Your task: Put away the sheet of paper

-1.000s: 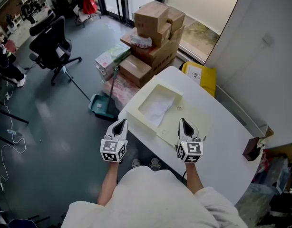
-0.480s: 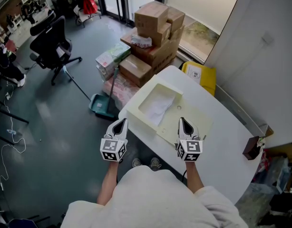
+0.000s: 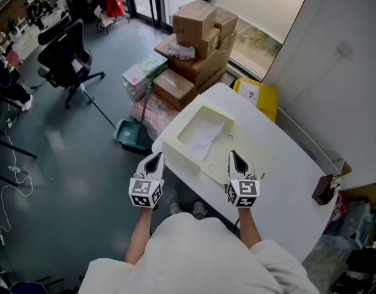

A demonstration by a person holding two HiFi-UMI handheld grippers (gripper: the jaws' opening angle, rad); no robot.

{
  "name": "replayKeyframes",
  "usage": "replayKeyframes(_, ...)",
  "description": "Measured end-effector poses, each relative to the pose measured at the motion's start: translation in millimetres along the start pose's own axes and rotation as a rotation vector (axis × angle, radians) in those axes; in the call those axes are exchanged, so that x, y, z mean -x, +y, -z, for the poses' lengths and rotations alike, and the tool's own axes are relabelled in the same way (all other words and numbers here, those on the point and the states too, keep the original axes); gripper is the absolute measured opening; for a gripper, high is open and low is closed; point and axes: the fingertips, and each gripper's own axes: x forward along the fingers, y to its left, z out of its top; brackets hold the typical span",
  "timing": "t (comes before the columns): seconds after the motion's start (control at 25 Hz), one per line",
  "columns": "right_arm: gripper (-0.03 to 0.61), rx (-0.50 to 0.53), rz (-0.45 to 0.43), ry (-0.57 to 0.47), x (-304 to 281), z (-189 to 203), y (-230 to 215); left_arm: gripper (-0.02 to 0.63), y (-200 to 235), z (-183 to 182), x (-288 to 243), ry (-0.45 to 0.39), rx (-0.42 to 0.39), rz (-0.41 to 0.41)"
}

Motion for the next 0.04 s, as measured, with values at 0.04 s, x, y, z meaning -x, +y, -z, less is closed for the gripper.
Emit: replayKeyframes(0.04,0.000,-0.001,-0.001,0.001,-0.5,0.5,-0.2,0.003,0.1,0.4,-0.2,0.001,0.001,0.000)
